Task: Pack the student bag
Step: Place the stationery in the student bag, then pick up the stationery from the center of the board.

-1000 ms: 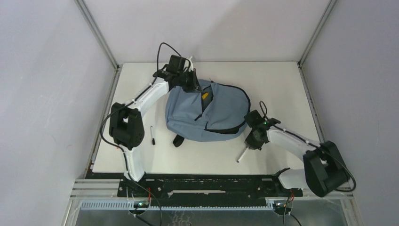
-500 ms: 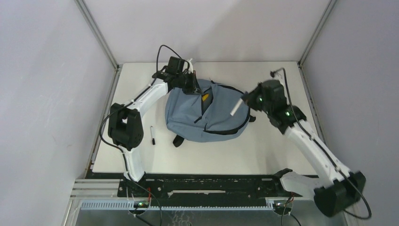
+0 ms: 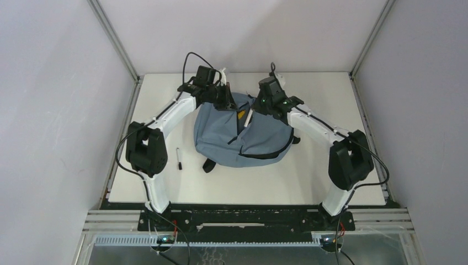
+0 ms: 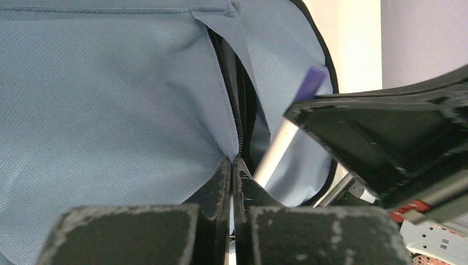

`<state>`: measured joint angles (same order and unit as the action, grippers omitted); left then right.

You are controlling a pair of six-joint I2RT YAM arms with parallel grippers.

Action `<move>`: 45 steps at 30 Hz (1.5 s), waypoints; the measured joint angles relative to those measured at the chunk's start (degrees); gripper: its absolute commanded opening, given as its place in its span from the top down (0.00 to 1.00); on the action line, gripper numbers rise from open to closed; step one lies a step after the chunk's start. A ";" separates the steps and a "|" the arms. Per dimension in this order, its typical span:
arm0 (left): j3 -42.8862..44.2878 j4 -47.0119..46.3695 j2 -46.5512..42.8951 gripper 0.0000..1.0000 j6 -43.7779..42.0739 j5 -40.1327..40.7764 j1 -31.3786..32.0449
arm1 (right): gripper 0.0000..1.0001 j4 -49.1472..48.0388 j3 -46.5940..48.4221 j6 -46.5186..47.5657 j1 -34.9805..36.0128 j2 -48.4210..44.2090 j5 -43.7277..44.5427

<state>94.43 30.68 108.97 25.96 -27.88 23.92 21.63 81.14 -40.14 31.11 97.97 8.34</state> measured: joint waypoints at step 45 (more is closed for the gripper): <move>-18.91 6.86 -25.53 0.25 -0.79 36.30 0.63 | 0.44 1.03 -18.73 5.55 -1.31 -22.88 -0.44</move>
<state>75.53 37.54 83.44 25.17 8.43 24.56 22.65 62.41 -34.59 29.80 75.09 7.90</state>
